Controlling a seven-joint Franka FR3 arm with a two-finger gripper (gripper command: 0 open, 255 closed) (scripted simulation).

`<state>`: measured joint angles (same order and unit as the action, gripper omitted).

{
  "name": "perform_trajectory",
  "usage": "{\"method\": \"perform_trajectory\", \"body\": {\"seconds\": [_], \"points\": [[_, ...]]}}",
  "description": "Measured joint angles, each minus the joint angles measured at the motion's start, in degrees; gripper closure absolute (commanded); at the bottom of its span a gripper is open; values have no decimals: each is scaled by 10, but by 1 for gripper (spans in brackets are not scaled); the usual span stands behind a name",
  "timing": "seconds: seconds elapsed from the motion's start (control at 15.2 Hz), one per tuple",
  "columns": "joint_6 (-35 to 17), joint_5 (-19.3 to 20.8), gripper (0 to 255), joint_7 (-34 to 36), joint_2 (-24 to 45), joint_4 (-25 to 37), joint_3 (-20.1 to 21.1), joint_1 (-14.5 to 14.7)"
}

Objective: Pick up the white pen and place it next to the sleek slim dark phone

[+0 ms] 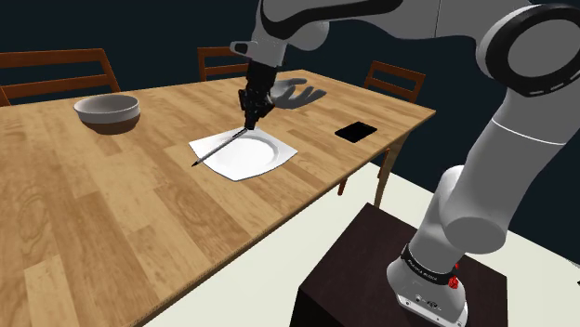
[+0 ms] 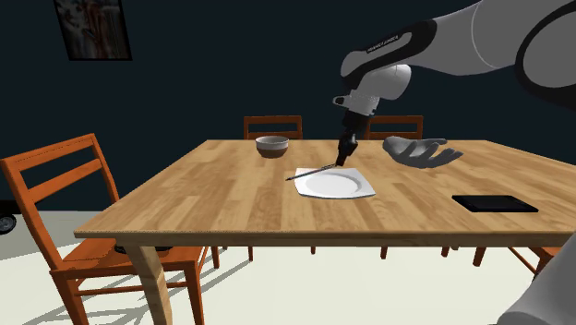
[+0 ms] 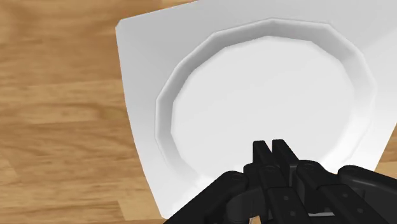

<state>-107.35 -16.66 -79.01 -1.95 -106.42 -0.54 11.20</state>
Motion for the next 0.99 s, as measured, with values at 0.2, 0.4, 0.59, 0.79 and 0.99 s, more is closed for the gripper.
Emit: {"method": "perform_trajectory", "body": {"seconds": [0.2,0.4,0.59,0.79,0.99], "points": [[14,0,255,-38,-6,-2,-21,-19],[27,1,255,-78,-16,-12,-43,-39],[42,4,255,-117,-18,-9,-66,-59],[57,6,255,-156,-17,-6,-88,-79],[71,7,255,-195,-7,7,-110,-98]]}}
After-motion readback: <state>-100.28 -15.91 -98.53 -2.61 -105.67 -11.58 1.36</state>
